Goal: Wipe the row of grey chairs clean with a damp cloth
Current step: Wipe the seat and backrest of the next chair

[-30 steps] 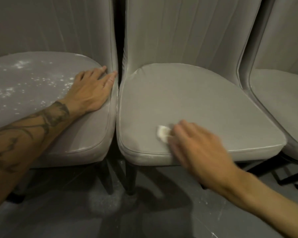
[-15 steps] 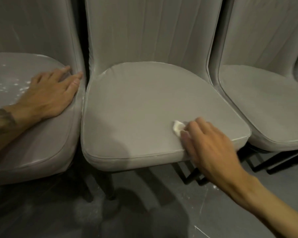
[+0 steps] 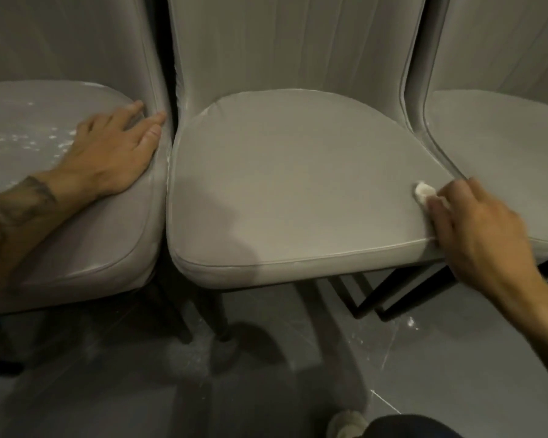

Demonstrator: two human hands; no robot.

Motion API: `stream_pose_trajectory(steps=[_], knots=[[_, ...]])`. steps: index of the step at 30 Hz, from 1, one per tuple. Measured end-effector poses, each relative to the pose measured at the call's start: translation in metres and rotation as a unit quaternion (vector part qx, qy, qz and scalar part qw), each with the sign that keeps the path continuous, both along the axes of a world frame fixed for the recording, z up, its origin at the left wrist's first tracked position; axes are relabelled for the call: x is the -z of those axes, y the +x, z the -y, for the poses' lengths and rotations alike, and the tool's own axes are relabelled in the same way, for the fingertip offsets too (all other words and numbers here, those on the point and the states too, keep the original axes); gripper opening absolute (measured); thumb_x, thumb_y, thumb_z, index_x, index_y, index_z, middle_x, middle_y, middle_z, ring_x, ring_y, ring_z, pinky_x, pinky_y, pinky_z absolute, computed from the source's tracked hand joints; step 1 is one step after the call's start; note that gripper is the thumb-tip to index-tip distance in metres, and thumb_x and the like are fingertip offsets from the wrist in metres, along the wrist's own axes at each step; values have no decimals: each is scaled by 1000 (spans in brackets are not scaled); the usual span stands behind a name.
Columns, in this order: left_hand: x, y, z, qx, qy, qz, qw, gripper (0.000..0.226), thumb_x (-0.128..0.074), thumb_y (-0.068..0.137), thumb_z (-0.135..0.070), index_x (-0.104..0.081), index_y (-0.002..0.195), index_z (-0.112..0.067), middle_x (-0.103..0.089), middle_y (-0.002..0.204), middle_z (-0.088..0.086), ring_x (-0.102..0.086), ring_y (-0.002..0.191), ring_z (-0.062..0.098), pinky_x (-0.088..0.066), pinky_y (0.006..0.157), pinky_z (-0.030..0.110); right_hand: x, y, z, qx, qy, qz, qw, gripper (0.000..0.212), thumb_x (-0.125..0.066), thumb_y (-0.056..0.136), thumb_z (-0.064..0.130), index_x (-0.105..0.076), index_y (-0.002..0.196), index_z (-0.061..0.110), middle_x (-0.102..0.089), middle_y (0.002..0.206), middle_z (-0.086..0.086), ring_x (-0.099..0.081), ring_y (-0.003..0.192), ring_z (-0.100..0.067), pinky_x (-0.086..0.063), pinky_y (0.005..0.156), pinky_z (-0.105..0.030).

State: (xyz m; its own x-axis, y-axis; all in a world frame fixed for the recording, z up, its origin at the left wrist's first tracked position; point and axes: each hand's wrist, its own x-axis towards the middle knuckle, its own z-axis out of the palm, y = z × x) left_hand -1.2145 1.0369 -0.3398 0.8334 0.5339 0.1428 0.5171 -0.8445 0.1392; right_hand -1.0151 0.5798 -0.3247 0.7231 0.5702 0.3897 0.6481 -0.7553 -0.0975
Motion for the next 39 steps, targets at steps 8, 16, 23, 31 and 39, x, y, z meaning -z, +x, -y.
stream_pose_trajectory(steps=[8,16,23,31,39], knots=[[12,3,-18,-9,-8,17,1000,70,-2,97,-74,-27,158,-50,-30,168,6,-35,147,41,-22,122,56,4,-8,-32,-143,-23,-10,989,27,-33,107,45,-47,99,24,-45,91,5,-48,70,-19,-39,59,-35],[38,10,-48,-26,-111,51,992,41,-4,99,-77,-12,138,-84,-31,166,6,-39,145,44,-26,121,64,-10,56,-17,14,-48,-25,998,29,-38,106,38,-51,102,12,-56,101,-17,-59,88,-44,-45,75,-47],[11,9,-19,-8,-26,11,1000,67,-6,98,-75,-30,157,-53,-32,166,5,-43,141,44,-30,117,60,-5,105,-40,11,-49,-51,997,38,-33,106,46,-49,101,12,-56,106,-19,-59,95,-44,-44,79,-46],[-13,26,17,-4,-31,34,999,70,-21,99,-68,-46,156,-35,-31,163,17,-40,143,40,-29,120,51,6,121,-55,-26,-44,-21,999,25,-42,105,34,-50,102,10,-54,99,-16,-58,86,-41,-33,67,-38],[-4,27,15,-15,-26,44,999,62,-28,103,-66,-47,155,-37,-30,163,15,-41,142,42,-32,119,55,-11,161,-134,9,-58,-58,997,29,-39,107,20,-52,115,-4,-52,119,-27,-54,101,-45,-40,84,-47]])
